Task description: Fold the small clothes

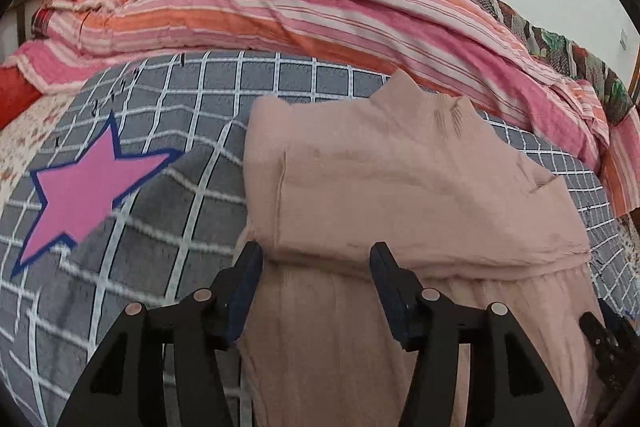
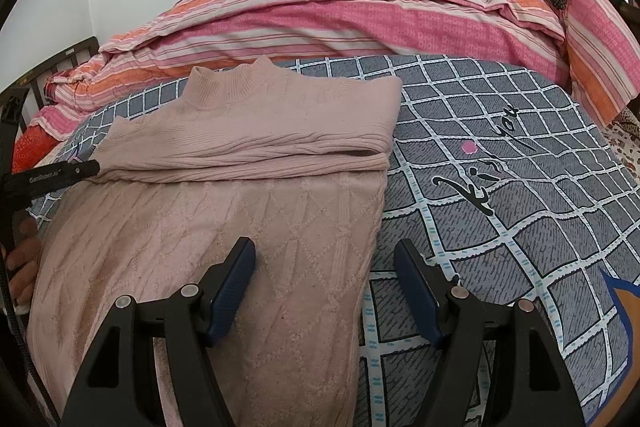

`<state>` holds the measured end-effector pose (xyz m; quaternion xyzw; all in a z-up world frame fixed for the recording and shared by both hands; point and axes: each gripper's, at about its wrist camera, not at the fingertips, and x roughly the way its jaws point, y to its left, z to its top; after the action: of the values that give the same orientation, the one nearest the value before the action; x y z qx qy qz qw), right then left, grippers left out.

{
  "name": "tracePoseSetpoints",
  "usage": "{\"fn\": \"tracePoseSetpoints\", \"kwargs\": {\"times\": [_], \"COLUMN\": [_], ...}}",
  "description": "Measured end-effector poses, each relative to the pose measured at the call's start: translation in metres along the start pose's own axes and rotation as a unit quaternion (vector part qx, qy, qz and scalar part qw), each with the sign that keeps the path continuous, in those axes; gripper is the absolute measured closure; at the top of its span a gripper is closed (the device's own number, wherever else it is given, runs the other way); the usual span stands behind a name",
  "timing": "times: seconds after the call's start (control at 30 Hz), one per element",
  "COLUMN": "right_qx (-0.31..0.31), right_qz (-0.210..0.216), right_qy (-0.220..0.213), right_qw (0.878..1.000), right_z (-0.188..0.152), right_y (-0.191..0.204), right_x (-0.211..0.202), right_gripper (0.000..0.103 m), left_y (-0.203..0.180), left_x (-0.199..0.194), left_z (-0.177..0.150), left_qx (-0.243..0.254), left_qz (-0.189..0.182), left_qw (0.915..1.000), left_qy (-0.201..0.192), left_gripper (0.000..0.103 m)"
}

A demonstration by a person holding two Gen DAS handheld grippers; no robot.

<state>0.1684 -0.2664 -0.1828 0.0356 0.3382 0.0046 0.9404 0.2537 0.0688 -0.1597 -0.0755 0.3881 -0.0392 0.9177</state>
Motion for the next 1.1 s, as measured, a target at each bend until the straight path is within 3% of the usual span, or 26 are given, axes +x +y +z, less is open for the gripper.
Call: {"fn": "tracePoseSetpoints", "kwargs": {"times": [0.27,0.5,0.7,0.83,1.1], "right_qx": [0.003,0.003,0.019,0.047,0.035], "right_qz": [0.002,-0.006,0.016,0.02,0.043], "right_qy": [0.0,-0.013,-0.003,0.02,0.021], "right_qw": [1.0,1.0,1.0,0.998,0.998], "right_z": [-0.002,-0.025,-0.045,-0.057,-0.058], "right_y": [-0.002,-0.002,-0.01,-0.022,-0.019], "right_x": [-0.006,-0.04,-0.073,-0.086,-0.101], "right_gripper": [0.031,0.031,0.031,0.043,0.051], "left_y": [-0.003,-0.002,0.014,0.026,0.047], "left_x": [-0.033,-0.06,-0.085,-0.093,-0.1], "left_z": [-0.032,-0.066,-0.083,-0.1,-0.116], "left_qx": [0.025,0.041,-0.003,-0.025,-0.075], "left_qz": [-0.005,-0.017,-0.051,-0.049,-0.103], "left_qw": [0.9995,0.999,0.9987,0.9984,0.9917], "left_qy": [-0.018,-0.012,0.006,0.016,0.02], "left_gripper": [0.049,0.049,0.049,0.049,0.049]}}
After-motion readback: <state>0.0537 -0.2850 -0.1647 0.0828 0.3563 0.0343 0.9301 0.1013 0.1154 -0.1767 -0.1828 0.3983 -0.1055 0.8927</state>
